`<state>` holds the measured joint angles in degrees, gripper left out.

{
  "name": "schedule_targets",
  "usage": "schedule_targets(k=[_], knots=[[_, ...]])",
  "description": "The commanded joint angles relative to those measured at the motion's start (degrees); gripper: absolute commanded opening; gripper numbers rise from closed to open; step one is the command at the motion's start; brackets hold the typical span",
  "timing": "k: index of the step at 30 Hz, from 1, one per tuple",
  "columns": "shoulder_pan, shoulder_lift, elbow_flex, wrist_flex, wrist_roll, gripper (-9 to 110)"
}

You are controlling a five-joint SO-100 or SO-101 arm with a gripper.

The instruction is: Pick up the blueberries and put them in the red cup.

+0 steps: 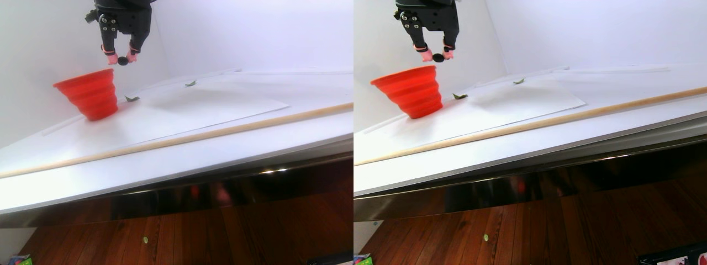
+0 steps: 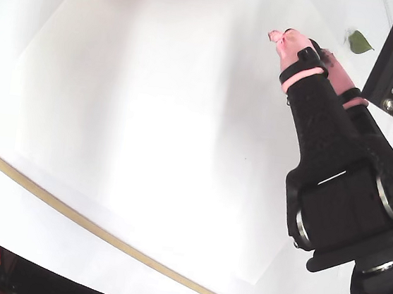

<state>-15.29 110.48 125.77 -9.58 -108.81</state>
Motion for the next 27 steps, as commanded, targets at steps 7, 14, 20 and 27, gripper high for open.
schedule_targets(k=[7, 14, 20, 27], knots=[[-6.2, 2.7, -6.2, -2.2, 0.9, 15], [-8.3, 0.3, -7.8, -4.0, 1.4, 14], [-9.7, -1.2, -9.1, -4.4, 1.4, 14], [-11.2, -3.8, -10.3, -5.9, 1.6, 15]])
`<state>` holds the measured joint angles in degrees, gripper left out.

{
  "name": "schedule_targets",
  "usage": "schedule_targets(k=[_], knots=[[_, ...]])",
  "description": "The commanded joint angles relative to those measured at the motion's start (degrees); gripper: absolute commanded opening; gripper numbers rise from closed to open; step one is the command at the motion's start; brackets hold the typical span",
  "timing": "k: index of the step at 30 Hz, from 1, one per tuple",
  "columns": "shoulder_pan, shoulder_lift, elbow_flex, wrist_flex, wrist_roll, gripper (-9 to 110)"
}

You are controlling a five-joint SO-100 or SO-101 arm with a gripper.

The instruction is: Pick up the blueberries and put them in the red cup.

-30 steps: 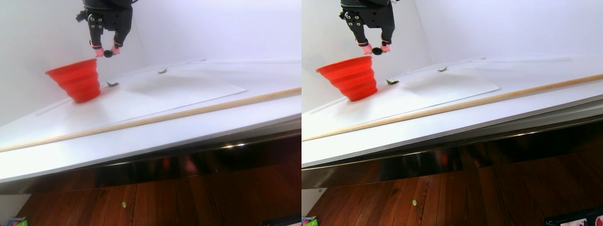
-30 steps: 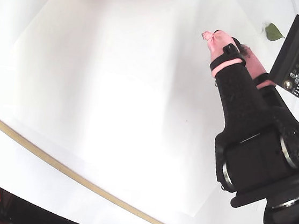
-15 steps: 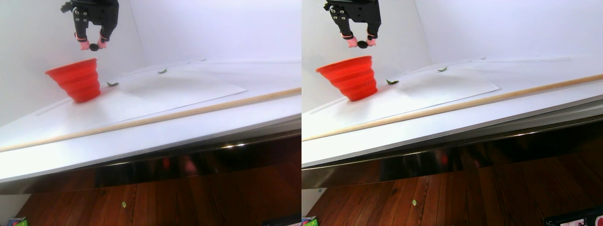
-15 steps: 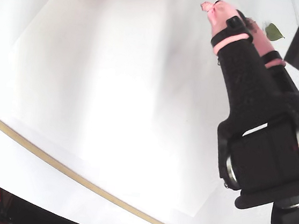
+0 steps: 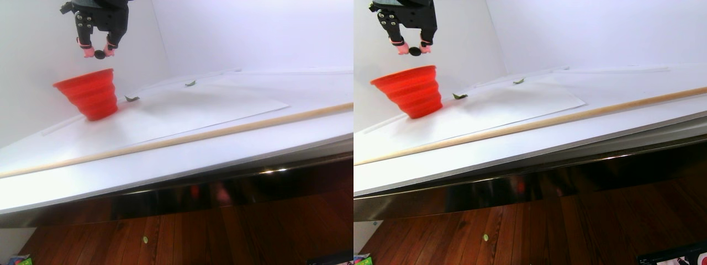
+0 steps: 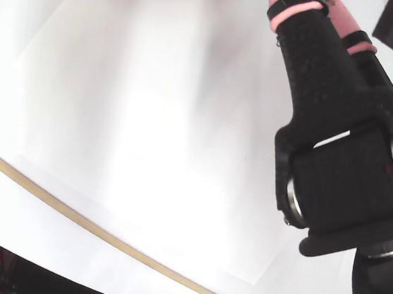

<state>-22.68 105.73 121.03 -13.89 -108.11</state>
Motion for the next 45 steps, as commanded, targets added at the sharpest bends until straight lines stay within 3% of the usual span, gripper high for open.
schedule_targets(k=[1, 30, 45], knots=[[-4.0, 0.7, -6.0, -1.6, 0.9, 15], [-8.1, -9.2, -14.2, -6.4, 2.6, 15], [-7.6, -11.2, -14.9, -9.3, 4.7, 21]])
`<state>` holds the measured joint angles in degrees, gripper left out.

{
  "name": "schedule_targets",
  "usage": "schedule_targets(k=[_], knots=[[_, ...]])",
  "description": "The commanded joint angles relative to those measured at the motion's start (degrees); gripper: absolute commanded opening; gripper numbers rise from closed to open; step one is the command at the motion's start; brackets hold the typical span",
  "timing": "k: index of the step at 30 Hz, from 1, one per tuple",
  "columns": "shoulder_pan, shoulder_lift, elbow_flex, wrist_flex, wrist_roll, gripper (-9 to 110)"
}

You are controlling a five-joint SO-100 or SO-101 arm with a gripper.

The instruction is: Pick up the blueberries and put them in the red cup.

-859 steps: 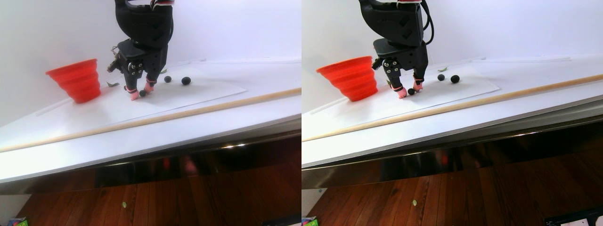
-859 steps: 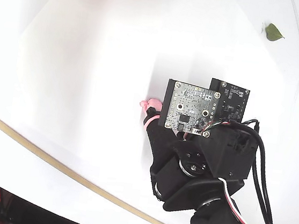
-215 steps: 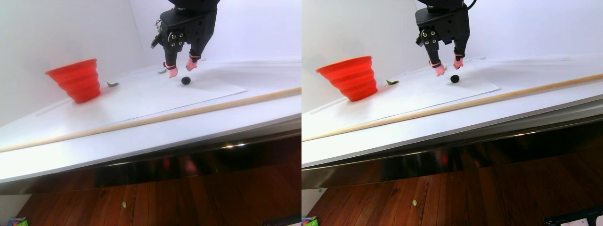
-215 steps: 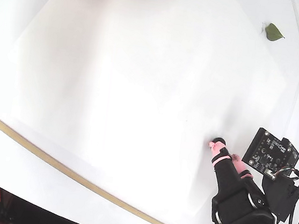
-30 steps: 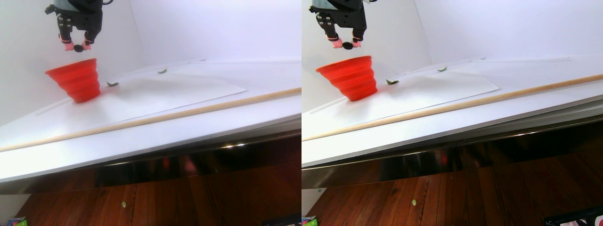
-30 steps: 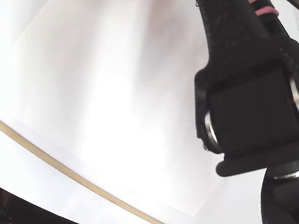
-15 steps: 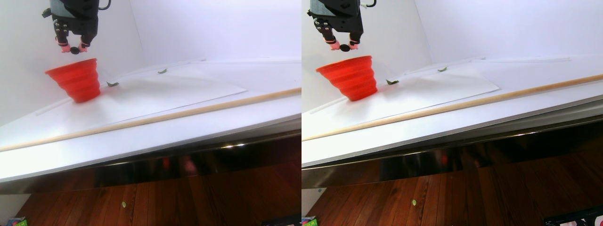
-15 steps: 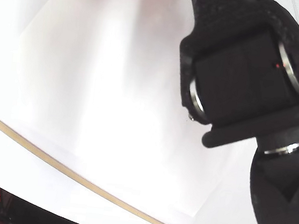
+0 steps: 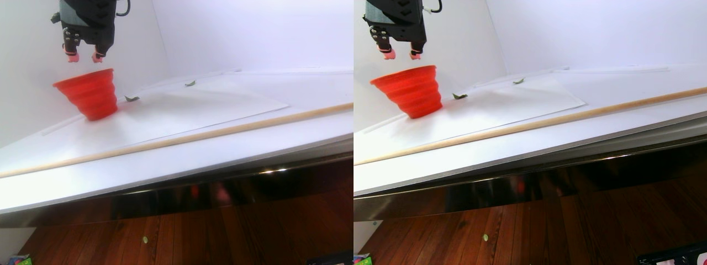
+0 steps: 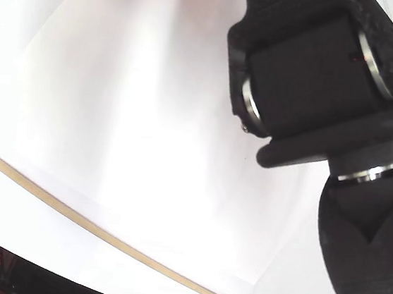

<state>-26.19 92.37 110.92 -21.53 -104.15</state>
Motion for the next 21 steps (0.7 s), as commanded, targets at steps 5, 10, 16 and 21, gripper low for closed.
schedule_targets(k=[5, 10, 16, 21], knots=[[-3.3, 3.5, -3.7, -1.1, 1.2, 20], [-2.4, 5.1, -2.2, -0.3, 1.3, 20], [-1.0, 8.3, 0.1, 1.1, 0.6, 20], [0.7, 10.8, 1.7, 2.5, 0.5, 19]])
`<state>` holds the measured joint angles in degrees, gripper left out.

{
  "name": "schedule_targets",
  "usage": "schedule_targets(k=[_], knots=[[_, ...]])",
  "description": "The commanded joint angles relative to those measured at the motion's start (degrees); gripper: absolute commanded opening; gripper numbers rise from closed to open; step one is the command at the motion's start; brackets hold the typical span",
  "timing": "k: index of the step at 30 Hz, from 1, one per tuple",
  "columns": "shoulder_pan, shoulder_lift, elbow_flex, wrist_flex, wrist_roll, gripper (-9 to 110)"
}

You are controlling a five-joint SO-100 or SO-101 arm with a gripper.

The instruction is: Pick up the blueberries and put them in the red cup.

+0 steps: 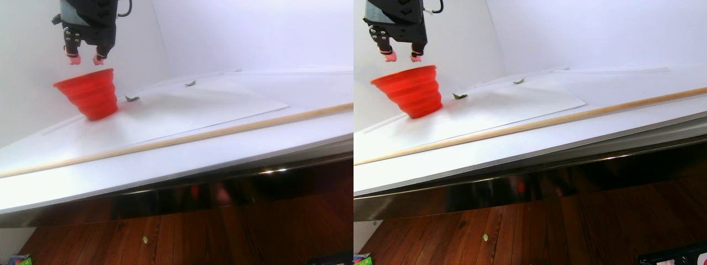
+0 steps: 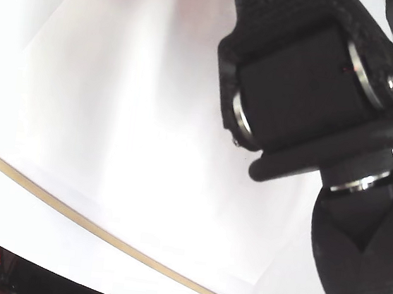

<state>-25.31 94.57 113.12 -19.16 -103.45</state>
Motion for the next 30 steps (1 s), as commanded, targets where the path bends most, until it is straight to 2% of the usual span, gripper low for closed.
schedule_targets(k=[1, 15, 30], knots=[[0.2, 9.1, -0.1, 0.2, -0.2, 19], [4.9, 15.9, 5.8, 2.0, 1.0, 19], [10.5, 24.8, 12.7, 7.5, 7.0, 19]])
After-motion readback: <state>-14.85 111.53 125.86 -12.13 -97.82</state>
